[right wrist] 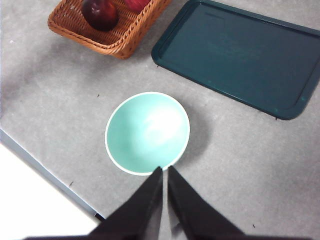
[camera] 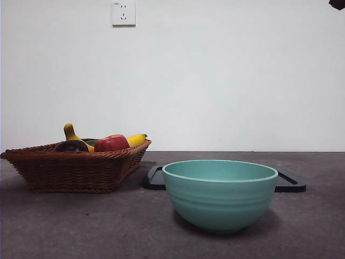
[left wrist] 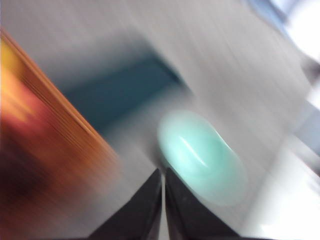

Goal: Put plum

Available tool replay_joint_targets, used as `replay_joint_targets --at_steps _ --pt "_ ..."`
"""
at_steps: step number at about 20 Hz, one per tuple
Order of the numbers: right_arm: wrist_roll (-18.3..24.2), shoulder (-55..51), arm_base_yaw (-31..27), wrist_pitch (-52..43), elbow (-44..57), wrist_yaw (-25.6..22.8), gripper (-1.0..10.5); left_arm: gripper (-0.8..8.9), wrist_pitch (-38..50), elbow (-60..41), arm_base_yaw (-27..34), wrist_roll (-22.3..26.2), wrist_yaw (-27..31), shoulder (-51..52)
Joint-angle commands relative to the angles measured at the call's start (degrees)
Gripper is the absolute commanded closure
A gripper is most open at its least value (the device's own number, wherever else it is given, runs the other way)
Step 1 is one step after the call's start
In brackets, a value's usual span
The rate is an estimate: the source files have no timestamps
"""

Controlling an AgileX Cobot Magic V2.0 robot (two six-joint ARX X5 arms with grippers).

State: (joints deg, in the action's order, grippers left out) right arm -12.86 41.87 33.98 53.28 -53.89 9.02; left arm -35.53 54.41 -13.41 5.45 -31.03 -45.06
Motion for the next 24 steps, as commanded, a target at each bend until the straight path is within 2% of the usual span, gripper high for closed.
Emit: replay_joint_targets --at_steps 1,5,9,16,24 --pt "0.1 0.3 0.4 -0.7 -1.0 -0.1 9.4 8.05 13.8 -4.2 3.8 -0.5 7.9 5.9" --pt "0.1 0.3 0.4 -0.7 -1.0 -0.1 9.4 8.05 30.2 -17.3 10.5 -0.5 21.6 17.7" --pt "0.1 0.3 0.4 -0.7 -1.0 -0.1 9.4 8.05 35.2 -29.9 14.9 -0.5 28.8 27.3" --pt "0.1 0.3 0.4 -0.7 -1.0 -0.1 9.4 8.05 35.1 -46.3 16.9 -1.9 29.4 38.9" --pt "0.1 0.3 0.4 -0.7 -1.0 -0.1 9.4 8.05 32.8 -53.4 16.9 -2.8 29.6 44.5"
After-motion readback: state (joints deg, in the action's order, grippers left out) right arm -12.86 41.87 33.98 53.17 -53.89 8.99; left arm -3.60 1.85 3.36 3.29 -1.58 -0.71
